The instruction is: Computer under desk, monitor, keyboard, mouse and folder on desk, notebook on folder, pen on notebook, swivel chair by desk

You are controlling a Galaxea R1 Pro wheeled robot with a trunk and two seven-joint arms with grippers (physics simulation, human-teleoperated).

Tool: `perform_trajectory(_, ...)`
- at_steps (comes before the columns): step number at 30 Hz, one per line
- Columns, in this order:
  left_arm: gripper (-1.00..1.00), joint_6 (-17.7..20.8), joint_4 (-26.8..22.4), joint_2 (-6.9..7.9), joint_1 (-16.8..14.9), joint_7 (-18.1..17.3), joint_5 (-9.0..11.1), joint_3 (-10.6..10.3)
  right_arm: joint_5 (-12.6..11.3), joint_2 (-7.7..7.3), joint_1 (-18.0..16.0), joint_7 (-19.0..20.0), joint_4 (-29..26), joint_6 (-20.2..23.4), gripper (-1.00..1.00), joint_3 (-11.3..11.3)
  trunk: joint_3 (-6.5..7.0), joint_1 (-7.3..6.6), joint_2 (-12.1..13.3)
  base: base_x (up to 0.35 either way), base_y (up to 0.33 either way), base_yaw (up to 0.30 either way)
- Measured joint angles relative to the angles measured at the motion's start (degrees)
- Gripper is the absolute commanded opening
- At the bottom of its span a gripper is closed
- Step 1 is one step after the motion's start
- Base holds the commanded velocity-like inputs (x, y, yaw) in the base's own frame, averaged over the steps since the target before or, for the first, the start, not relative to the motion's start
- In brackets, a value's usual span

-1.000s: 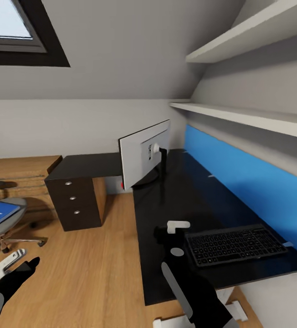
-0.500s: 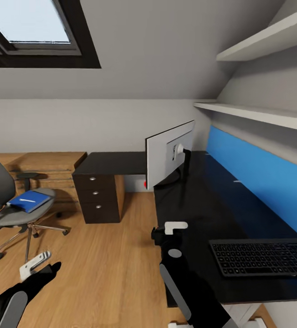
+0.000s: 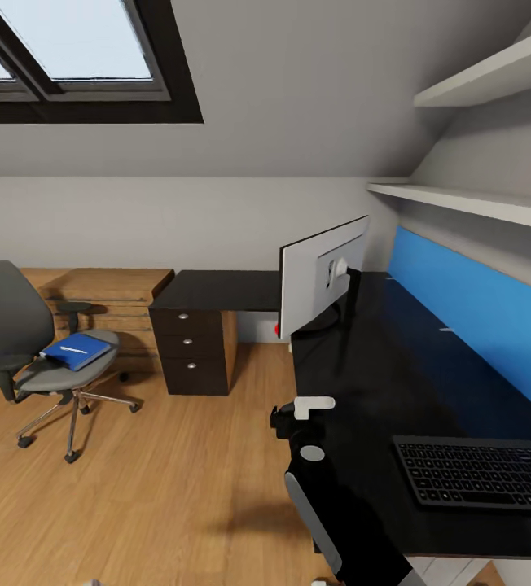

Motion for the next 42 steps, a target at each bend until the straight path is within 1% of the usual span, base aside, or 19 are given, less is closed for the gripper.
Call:
perform_trajectory(1, 1.00, -2.74, 1.89, 0.04, 0.01, 0.16, -0.17, -4.18, -0.01, 0.01, 0.25, 0.00, -0.11, 0.00, -1.00, 0.07, 0.00, 0.00, 0.00, 0.000, 0.018, 0.001)
perform_trajectory(2, 1.00, -3.89, 2.64, 0.05, 0.01, 0.28, -0.12, -6.16, 0.00, 0.03, 0.54, 0.00, -0.38, 0.00, -1.00, 0.13, 0.00, 0.00, 0.00, 0.000, 0.040, 0.001)
perform_trajectory(6, 1.00, -5.71, 3.77, 0.03, 0.03, 0.09, -0.08, -8.92, 0.01, 0.08, 2.00, 0.00, -2.88, -0.18, -1.00, 0.24, 0.00, 0.00, 0.00, 0.000, 0.189, 0.000)
perform_trajectory(13, 1.00, -5.89, 3.96, 0.03, 0.03, -0.06, -0.06, -9.31, 0.08, -0.04, 2.35, 0.00, -3.49, -0.43, -1.00, 0.18, 0.06, 0.00, 0.00, 0.000, 0.298, 0.000)
perform_trajectory(27, 1.00, -5.87, 4.02, -0.05, 0.03, -0.11, -0.06, -9.31, 0.05, -0.01, 2.36, 0.00, -3.45, -0.45, -1.00, 0.19, 1.25, 0.00, 0.00, 0.000, 0.323, 0.000)
perform_trajectory(35, 1.00, -5.88, 6.15, -0.05, 0.03, -0.15, -0.11, -9.53, 0.07, 0.00, 2.36, 0.00, -3.12, -1.02, -1.00, 0.20, 1.96, 0.00, 0.00, 0.000, 0.335, 0.000)
perform_trajectory(42, 1.00, -5.88, 6.37, -0.05, 0.03, -0.15, -0.12, -9.55, 0.12, -0.02, 2.36, 0.15, -2.49, -1.37, -1.00, 0.18, 2.12, 0.00, 0.00, 0.012, 0.335, 0.000)
